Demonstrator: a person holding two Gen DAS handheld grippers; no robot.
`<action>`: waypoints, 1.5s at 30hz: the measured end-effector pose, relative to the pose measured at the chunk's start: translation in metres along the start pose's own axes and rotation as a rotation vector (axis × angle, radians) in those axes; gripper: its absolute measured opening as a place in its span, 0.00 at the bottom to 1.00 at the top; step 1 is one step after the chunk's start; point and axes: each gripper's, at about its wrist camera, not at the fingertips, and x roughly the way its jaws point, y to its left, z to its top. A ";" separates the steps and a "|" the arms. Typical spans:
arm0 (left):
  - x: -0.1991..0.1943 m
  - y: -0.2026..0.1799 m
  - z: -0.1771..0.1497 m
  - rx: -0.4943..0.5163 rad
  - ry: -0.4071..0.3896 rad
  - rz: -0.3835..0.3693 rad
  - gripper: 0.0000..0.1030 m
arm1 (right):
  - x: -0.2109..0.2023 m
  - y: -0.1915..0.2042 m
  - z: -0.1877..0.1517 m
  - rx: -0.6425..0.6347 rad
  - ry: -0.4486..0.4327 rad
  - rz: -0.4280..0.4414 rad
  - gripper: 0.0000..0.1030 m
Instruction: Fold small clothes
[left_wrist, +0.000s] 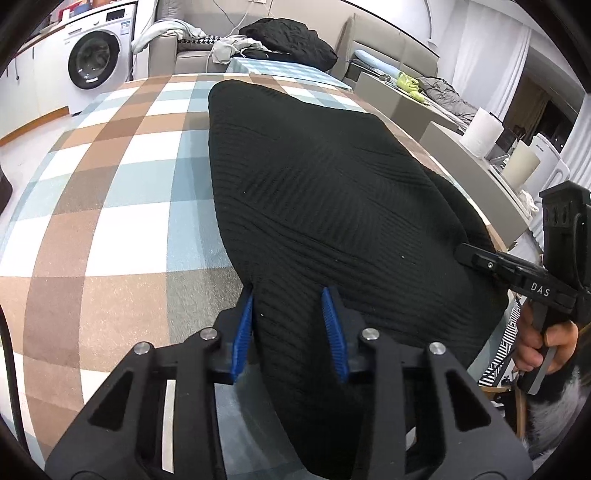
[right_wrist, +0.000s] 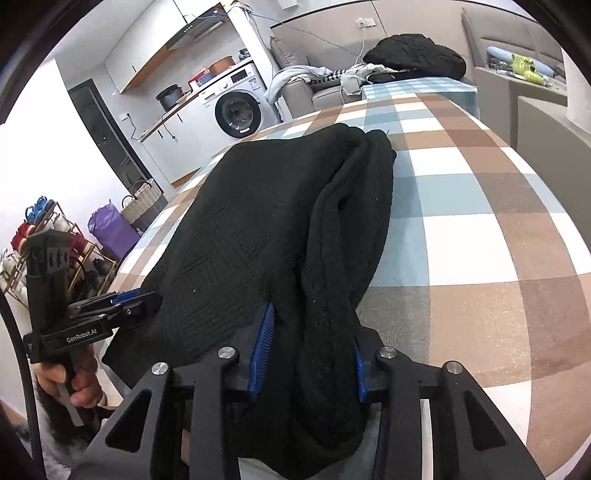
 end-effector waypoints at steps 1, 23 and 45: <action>0.001 0.001 0.001 -0.003 0.000 -0.001 0.31 | 0.001 0.000 0.001 0.002 0.001 -0.002 0.35; 0.054 0.063 0.101 -0.024 0.008 0.123 0.31 | 0.082 0.021 0.082 0.047 0.020 -0.090 0.36; -0.062 0.021 0.005 0.046 -0.374 0.168 0.99 | -0.045 0.057 0.014 -0.191 -0.329 0.010 1.00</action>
